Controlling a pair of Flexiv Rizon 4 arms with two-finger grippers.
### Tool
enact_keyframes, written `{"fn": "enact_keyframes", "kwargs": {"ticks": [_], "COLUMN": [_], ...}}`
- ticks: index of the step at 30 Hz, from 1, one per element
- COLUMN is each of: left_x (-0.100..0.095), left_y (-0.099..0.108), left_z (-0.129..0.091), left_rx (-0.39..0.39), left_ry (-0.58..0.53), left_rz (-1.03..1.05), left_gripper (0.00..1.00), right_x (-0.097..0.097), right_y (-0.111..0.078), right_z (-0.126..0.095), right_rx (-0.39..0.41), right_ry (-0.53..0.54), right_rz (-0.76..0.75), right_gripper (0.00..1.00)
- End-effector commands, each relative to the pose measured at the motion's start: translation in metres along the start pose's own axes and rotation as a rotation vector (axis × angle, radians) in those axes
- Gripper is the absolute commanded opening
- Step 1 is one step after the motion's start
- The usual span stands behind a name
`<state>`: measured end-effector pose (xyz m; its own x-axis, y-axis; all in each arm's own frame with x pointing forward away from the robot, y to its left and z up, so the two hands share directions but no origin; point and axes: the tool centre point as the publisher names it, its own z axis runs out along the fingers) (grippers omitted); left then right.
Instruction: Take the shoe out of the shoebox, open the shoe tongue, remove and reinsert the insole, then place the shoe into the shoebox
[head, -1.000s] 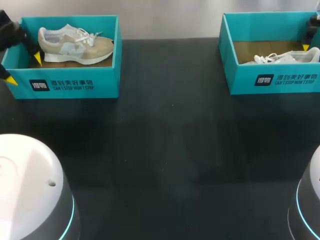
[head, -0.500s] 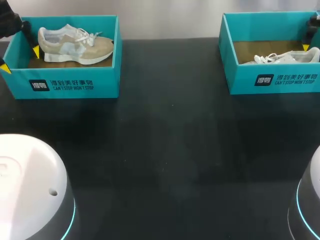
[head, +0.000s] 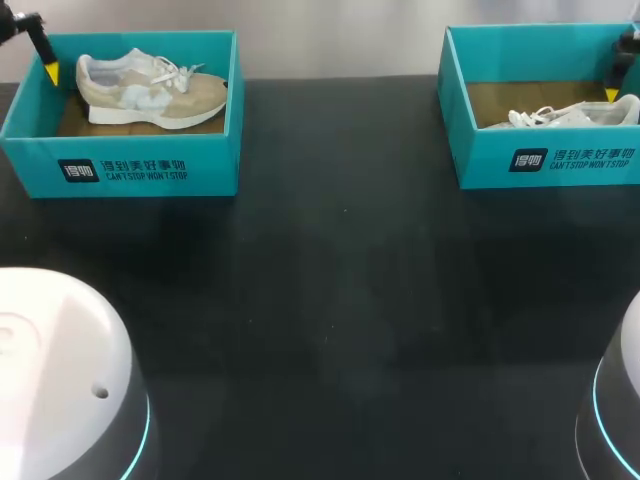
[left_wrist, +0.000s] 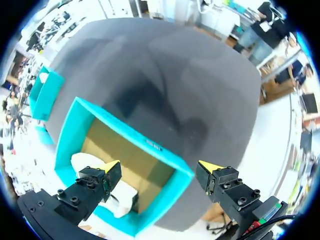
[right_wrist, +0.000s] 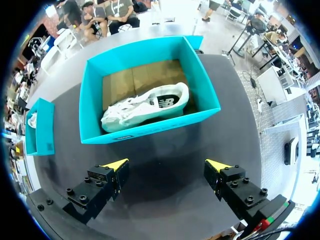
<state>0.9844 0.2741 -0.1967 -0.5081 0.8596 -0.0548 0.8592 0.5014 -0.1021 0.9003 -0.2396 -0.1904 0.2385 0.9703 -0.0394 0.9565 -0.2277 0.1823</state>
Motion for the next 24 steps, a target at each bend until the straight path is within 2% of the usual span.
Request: {"fn": "enact_keyframes", "kwargs": {"ticks": [1, 4, 17, 18, 20, 21, 23, 24], "left_x": [-0.002, 0.002, 0.002, -0.001, -0.01, -0.013, -0.021, -0.025], "left_y": [0.041, 0.058, 0.058, 0.065, 0.08, 0.086, 0.101, 0.108], "left_z": [-0.008, -0.011, -0.011, -0.01, -0.004, -0.003, 0.001, 0.002], "left_rx": [0.025, 0.042, 0.042, 0.046, -0.011, 0.012, -0.035, -0.017], "left_ry": [0.028, 0.024, 0.024, 0.009, 0.028, 0.014, 0.057, 0.041], "left_rz": [0.093, 0.195, 0.195, 0.246, 0.27, 0.328, 0.342, 0.383], "left_gripper": [1.0, 1.0, 1.0, 1.0, 1.0, 1.0, 1.0, 1.0], "right_x": [0.0, 0.0, 0.0, 0.0, 0.0, 0.0, 0.0, 0.0], "right_y": [-0.001, -0.001, -0.001, -0.001, -0.001, -0.001, -0.001, -0.001], "right_z": [0.0, 0.0, 0.0, 0.0, 0.0, 0.0, 0.0, 0.0], "right_rx": [-0.001, -0.001, -0.001, -0.001, -0.001, -0.001, -0.001, -0.001], "right_ry": [0.0, 0.0, 0.0, 0.0, 0.0, 0.0, 0.0, 0.0], "right_rz": [0.0, 0.0, 0.0, 0.0, 0.0, 0.0, 0.0, 0.0], "right_gripper": [1.0, 1.0, 1.0, 1.0, 1.0, 1.0, 1.0, 1.0]}}
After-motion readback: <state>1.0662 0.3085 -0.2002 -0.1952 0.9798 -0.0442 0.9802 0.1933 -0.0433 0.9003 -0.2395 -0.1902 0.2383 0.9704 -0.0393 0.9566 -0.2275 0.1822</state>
